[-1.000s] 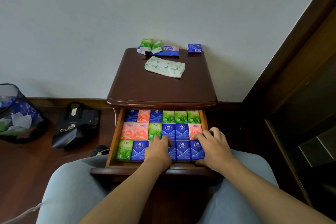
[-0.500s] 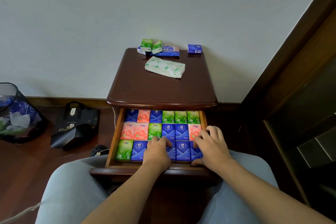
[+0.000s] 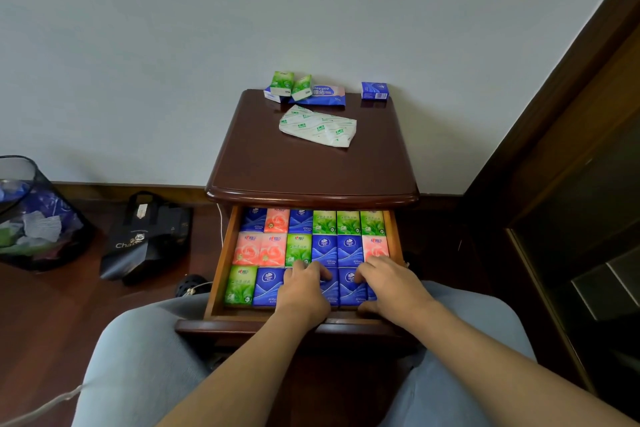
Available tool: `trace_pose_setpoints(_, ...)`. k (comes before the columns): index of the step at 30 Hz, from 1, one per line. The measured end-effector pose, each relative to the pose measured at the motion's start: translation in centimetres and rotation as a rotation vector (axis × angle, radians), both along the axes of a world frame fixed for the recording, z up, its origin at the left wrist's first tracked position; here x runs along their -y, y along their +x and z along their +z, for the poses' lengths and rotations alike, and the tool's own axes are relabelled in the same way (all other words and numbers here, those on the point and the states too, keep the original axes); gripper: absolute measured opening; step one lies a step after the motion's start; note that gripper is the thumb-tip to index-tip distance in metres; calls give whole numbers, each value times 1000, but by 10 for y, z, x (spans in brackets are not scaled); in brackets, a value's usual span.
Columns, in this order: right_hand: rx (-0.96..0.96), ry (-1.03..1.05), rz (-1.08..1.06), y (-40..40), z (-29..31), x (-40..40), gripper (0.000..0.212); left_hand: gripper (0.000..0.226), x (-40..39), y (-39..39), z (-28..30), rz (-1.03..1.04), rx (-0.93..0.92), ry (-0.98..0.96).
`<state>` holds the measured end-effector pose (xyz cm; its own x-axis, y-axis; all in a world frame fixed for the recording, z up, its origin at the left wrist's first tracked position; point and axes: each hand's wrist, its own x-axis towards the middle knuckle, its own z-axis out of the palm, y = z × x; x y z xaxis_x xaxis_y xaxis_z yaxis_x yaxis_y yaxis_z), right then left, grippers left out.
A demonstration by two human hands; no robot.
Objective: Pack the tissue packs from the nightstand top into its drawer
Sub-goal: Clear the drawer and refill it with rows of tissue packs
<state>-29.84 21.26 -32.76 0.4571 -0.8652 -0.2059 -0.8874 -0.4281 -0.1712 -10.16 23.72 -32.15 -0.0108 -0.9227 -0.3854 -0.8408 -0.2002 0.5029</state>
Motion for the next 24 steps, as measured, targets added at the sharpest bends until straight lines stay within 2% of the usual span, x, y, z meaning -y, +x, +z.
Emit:
trace_pose_setpoints(3,2,35,1,1,6,4,47,47,1,3,4,-37,-48,-49)
trace_pose_setpoints(6,78,14,-31,8,25,15,31,32,12,14,16,32,-161,-268)
trace_pose_setpoints(8,131,-96,-50,16,43,28,27,23,29,24,29,91,-190,-428)
trace_pose_setpoints(11,270,-273,-82,33,69,54,21,15,61,43,53,152,-138,-603)
trace_pose_setpoints(14,401,-336,-120,53,88,81,18,17,93,63,68,170,-34,-701)
trace_pose_setpoints(16,453,-356,-151,67,94,97,18,28,112,73,71,204,58,-645)
trace_pose_setpoints(20,535,-372,-219,92,101,138,16,69,149,97,61,225,204,-347)
trace_pose_setpoints(22,532,-392,-243,105,104,168,18,78,165,107,52,188,245,-228)
trace_pose_setpoints(24,535,-380,-312,120,109,203,22,80,177,110,40,145,344,-209)
